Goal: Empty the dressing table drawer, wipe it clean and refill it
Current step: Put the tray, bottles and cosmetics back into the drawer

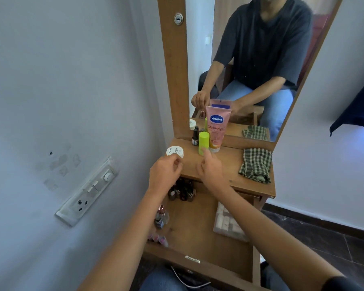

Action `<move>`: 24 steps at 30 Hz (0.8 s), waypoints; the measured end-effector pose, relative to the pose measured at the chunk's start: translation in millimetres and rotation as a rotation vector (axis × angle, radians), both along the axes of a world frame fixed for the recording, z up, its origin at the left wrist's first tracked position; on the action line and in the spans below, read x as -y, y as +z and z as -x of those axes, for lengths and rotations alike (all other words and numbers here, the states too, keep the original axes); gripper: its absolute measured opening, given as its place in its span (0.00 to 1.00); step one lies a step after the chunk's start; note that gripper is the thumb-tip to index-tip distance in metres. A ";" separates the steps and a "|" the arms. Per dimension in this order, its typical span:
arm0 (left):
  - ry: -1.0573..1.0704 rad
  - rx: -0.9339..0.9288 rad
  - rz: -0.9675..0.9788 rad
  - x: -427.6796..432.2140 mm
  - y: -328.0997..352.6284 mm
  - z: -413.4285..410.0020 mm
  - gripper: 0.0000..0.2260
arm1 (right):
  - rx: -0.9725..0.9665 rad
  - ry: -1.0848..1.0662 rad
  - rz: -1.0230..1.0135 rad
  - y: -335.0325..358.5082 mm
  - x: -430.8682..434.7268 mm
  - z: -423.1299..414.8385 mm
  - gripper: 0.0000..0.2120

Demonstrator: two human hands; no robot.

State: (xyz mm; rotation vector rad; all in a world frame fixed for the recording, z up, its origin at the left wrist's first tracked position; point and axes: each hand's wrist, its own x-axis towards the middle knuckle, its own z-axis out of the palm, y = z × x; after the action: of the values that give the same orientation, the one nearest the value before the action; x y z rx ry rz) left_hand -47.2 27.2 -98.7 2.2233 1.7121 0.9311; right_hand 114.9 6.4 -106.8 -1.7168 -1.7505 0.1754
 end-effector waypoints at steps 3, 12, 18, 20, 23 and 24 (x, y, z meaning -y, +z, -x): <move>0.028 0.120 0.048 -12.7 7.3 -11.1 0.06 | 0.132 -0.096 0.050 27.7 -28.5 -4.0 0.29; -0.030 0.082 0.030 -54.2 14.5 -30.7 0.08 | 0.368 -0.146 0.189 51.6 -67.3 -7.9 0.20; 0.002 0.057 0.068 -81.2 11.7 -32.6 0.10 | 0.402 -0.120 0.204 53.9 -65.9 -15.3 0.09; 0.002 0.061 0.071 -86.8 11.2 -34.6 0.11 | 0.393 -0.114 0.211 53.8 -60.3 -20.9 0.09; -0.025 0.082 0.066 -91.7 13.4 -38.9 0.12 | 0.394 -0.133 0.211 54.4 -49.6 -31.4 0.12; -0.043 0.087 0.063 -93.4 13.4 -40.8 0.12 | 0.399 -0.138 0.209 54.2 -46.7 -34.3 0.14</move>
State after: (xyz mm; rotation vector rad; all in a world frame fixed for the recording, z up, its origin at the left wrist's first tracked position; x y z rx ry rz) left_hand -6.4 120.6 -85.3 2.1386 1.6261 0.9362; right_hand 149.2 53.1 -52.5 -2.1321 -1.9381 -0.0521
